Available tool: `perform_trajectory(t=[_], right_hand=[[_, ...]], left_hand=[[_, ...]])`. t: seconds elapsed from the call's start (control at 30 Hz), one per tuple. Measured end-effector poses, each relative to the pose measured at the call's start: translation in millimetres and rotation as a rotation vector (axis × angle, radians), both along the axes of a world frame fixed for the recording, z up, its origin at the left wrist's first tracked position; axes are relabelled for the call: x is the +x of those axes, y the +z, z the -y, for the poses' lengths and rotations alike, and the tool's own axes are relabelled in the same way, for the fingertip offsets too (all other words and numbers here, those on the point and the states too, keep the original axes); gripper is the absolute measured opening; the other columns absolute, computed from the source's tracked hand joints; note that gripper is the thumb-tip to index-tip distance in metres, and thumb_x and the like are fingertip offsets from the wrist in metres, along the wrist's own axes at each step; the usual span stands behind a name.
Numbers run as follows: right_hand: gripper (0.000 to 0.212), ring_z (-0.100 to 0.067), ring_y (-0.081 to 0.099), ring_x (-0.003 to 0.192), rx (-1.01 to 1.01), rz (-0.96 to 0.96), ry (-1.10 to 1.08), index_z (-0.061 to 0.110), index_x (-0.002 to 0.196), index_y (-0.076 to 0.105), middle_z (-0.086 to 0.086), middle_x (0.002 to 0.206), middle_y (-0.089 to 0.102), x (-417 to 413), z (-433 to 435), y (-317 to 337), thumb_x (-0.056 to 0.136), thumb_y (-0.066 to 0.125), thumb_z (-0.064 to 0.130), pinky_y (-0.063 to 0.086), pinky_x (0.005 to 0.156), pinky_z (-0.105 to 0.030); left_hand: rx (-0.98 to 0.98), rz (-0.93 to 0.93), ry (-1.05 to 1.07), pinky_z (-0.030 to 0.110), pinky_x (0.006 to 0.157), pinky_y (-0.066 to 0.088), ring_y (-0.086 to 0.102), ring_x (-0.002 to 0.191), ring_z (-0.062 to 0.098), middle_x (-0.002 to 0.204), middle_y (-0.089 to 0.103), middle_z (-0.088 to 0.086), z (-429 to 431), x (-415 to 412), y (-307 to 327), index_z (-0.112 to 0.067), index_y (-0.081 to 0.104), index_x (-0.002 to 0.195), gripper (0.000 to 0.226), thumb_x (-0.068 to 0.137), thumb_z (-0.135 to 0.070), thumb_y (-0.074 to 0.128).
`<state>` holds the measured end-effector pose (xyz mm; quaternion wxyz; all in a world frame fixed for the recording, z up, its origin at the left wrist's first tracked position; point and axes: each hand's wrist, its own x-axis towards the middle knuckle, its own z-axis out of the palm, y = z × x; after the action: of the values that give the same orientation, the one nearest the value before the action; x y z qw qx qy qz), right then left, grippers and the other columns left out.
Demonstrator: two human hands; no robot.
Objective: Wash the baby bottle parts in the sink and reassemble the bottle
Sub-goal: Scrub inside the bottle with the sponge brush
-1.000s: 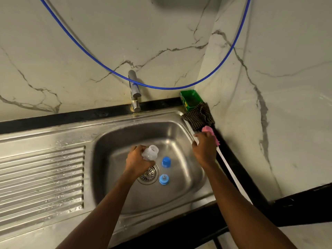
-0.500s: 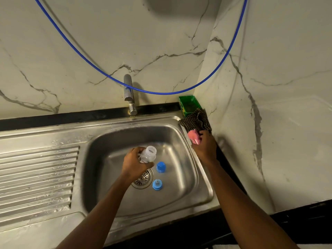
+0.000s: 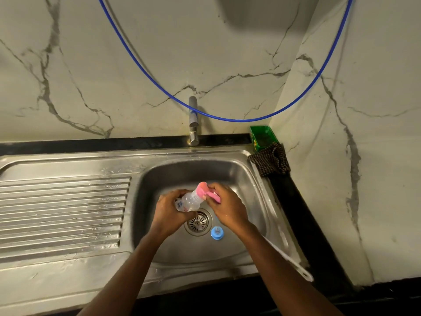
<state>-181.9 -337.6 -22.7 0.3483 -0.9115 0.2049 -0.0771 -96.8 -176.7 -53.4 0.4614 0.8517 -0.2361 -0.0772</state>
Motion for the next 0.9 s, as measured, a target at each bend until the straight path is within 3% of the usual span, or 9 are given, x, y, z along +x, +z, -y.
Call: perform_trajectory(t=[0.1, 0.23, 0.4, 0.5, 0.63, 0.73, 0.8, 0.9], right_hand=[[0.015, -0.014, 0.060, 0.095, -0.149, 0.027, -0.011, 0.035, 0.104, 0.056, 0.013, 0.106, 0.060, 0, -9, 7, 0.090, 0.056, 0.041, 0.051, 0.070, -0.034], [0.012, -0.017, 0.057, 0.095, -0.338, -0.046, 0.125, 0.034, 0.101, 0.061, 0.010, 0.103, 0.058, 7, -23, 21, 0.090, 0.059, 0.030, 0.044, 0.067, -0.030], [0.019, -0.018, 0.057, 0.092, -0.369, -0.152, 0.329, 0.031, 0.101, 0.067, 0.008, 0.101, 0.060, 16, -29, 35, 0.083, 0.064, 0.027, 0.042, 0.069, -0.029], [0.018, -0.017, 0.063, 0.084, -0.193, -0.268, 0.259, 0.027, 0.095, 0.070, 0.005, 0.097, 0.069, 24, -27, 34, 0.077, 0.069, 0.029, 0.052, 0.070, -0.030], [0.035, -0.015, 0.065, 0.066, 0.200, -0.305, 0.099, 0.017, 0.089, 0.065, -0.003, 0.086, 0.069, 27, -20, 37, 0.064, 0.086, 0.031, 0.047, 0.044, -0.021], [0.041, -0.018, 0.066, 0.073, 0.365, -0.414, 0.234, 0.012, 0.099, 0.064, -0.007, 0.098, 0.066, 23, -12, 43, 0.065, 0.086, 0.015, 0.056, 0.053, -0.025], [0.042, -0.016, 0.066, 0.074, 0.321, -0.412, 0.294, 0.014, 0.105, 0.066, -0.004, 0.103, 0.063, 21, -7, 47, 0.067, 0.083, 0.009, 0.055, 0.055, -0.024], [0.028, -0.011, 0.064, 0.071, 0.053, -0.330, 0.291, 0.020, 0.097, 0.072, 0.003, 0.089, 0.069, 20, -12, 47, 0.070, 0.081, 0.021, 0.051, 0.059, -0.025]], left_hand=[[0.035, 0.064, -0.024, 0.033, 0.078, 0.055, 0.065, 0.086, 0.006, 0.094, 0.069, -0.015, -9, 4, -1, -0.029, 0.071, 0.105, 0.061, 0.047, -0.035, 0.090], [0.068, 0.116, -0.055, 0.033, 0.079, 0.054, 0.065, 0.082, 0.008, 0.093, 0.069, -0.012, -21, 10, 4, -0.024, 0.074, 0.106, 0.063, 0.046, -0.033, 0.092], [0.104, 0.198, -0.135, 0.034, 0.082, 0.049, 0.059, 0.082, 0.007, 0.097, 0.069, -0.005, -36, 16, 6, -0.019, 0.074, 0.108, 0.064, 0.048, -0.032, 0.090], [0.118, 0.261, -0.178, 0.031, 0.081, 0.041, 0.057, 0.083, 0.011, 0.099, 0.071, 0.001, -40, 14, 6, -0.015, 0.074, 0.108, 0.063, 0.048, -0.024, 0.091], [0.157, 0.268, -0.208, 0.018, 0.078, 0.035, 0.060, 0.087, 0.012, 0.101, 0.069, -0.004, -49, 18, -2, -0.019, 0.073, 0.110, 0.064, 0.049, -0.029, 0.089], [0.156, 0.226, -0.203, 0.009, 0.075, 0.036, 0.059, 0.085, 0.010, 0.100, 0.068, -0.004, -55, 19, -4, -0.020, 0.073, 0.111, 0.065, 0.049, -0.029, 0.090], [0.133, 0.190, -0.195, 0.010, 0.072, 0.041, 0.062, 0.081, 0.009, 0.098, 0.066, -0.005, -58, 19, -5, -0.022, 0.074, 0.110, 0.064, 0.048, -0.030, 0.089], [0.108, 0.155, -0.207, 0.012, 0.075, 0.045, 0.062, 0.083, 0.007, 0.099, 0.063, -0.005, -55, 18, -4, -0.020, 0.073, 0.113, 0.068, 0.048, -0.027, 0.090]])
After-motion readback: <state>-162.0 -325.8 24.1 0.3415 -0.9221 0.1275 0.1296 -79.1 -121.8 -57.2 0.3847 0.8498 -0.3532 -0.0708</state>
